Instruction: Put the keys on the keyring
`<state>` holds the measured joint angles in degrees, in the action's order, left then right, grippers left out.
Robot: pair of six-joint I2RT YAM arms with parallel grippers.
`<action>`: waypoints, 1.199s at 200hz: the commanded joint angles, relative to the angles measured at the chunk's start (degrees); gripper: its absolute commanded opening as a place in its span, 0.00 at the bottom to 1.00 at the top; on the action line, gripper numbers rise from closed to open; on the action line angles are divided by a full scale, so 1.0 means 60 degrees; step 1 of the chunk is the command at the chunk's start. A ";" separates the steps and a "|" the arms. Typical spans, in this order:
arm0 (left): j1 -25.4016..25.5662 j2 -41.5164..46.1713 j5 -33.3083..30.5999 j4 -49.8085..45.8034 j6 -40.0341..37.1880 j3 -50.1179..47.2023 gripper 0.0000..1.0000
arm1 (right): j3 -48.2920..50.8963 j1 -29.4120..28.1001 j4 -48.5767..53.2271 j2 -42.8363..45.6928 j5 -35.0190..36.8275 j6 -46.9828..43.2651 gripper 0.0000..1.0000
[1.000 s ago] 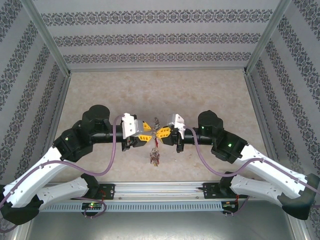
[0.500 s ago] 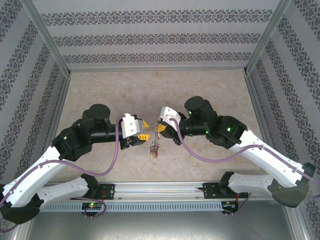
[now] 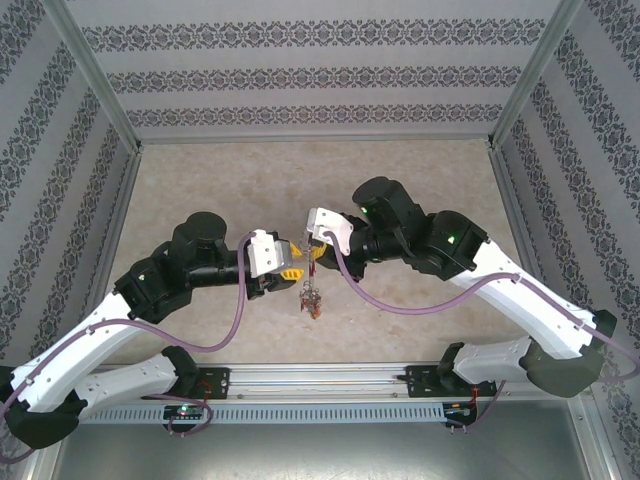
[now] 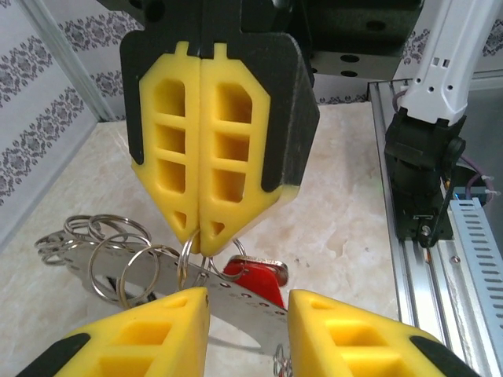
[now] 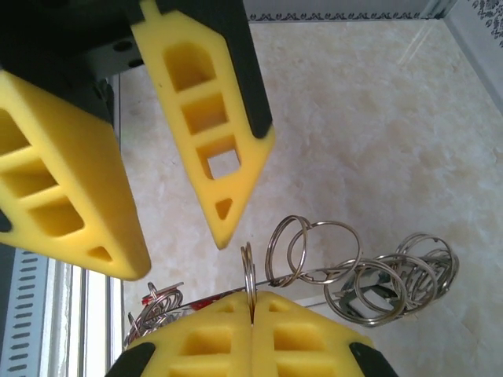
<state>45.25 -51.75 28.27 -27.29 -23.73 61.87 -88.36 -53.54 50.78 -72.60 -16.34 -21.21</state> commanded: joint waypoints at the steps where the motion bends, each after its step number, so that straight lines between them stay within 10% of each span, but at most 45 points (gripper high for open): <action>1: -0.0086 0.0182 0.0153 0.0847 0.0172 -0.0139 0.32 | -0.0509 -0.0199 0.0133 -0.0194 -0.0388 -0.0287 0.00; 240: -0.0092 0.0161 -0.0186 0.0853 -0.0115 -0.0432 0.23 | -0.0508 -0.0262 0.0076 -0.0399 -0.1110 -0.0128 0.00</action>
<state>45.25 -50.48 26.48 -23.07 -23.64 58.96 -90.39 -54.63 54.39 -76.90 -20.53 -22.48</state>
